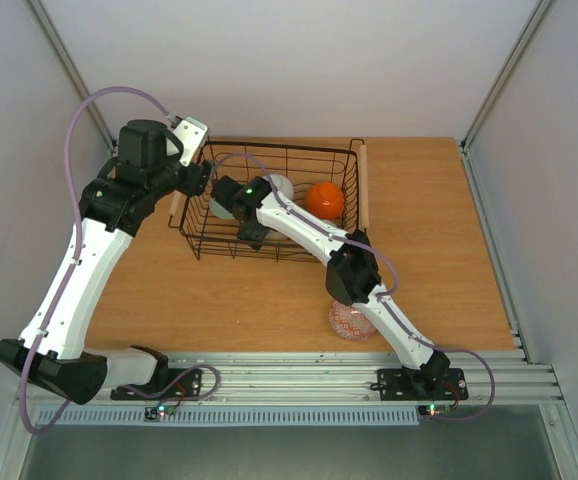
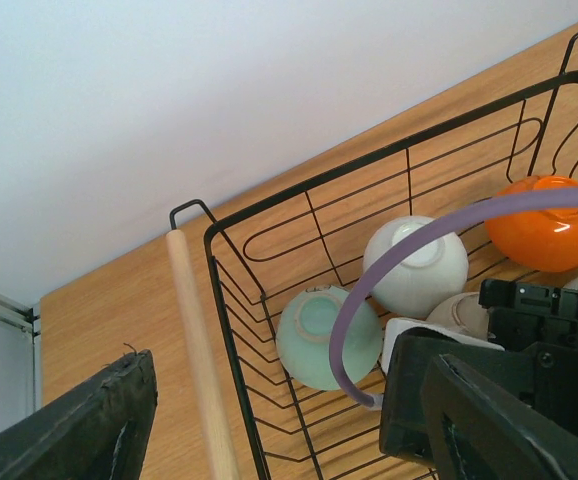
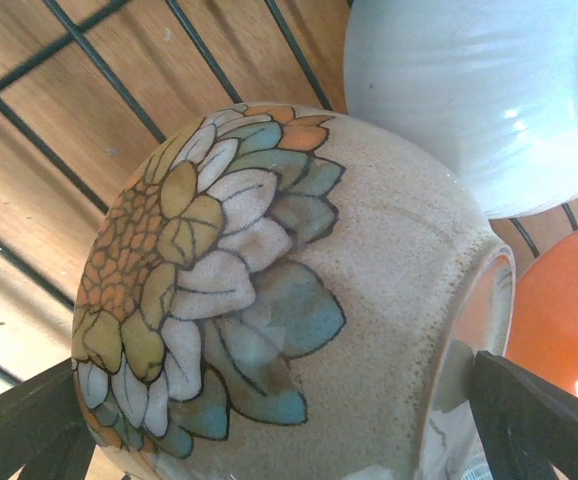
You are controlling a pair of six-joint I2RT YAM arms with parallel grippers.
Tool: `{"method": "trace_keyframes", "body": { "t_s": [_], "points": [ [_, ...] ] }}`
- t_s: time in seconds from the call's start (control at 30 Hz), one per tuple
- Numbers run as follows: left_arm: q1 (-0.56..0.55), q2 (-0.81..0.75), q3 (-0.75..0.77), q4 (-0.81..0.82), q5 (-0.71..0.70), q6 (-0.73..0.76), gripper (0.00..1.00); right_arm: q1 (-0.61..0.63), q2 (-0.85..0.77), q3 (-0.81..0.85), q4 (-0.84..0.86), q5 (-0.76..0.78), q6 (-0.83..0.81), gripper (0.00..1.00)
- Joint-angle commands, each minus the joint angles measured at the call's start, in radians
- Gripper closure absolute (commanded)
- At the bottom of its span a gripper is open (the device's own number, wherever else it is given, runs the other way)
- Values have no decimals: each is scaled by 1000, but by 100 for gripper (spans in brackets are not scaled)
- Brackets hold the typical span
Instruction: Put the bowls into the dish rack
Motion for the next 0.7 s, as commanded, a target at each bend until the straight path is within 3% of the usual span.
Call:
{"method": "trace_keyframes", "body": {
  "t_s": [0.0, 0.67],
  "points": [
    [6, -31, 5, 34, 8, 10, 27, 6, -45, -23, 25, -195, -14, 1],
    [7, -31, 1, 33, 15, 10, 27, 6, 32, -14, 18, -123, -27, 2]
  ]
}}
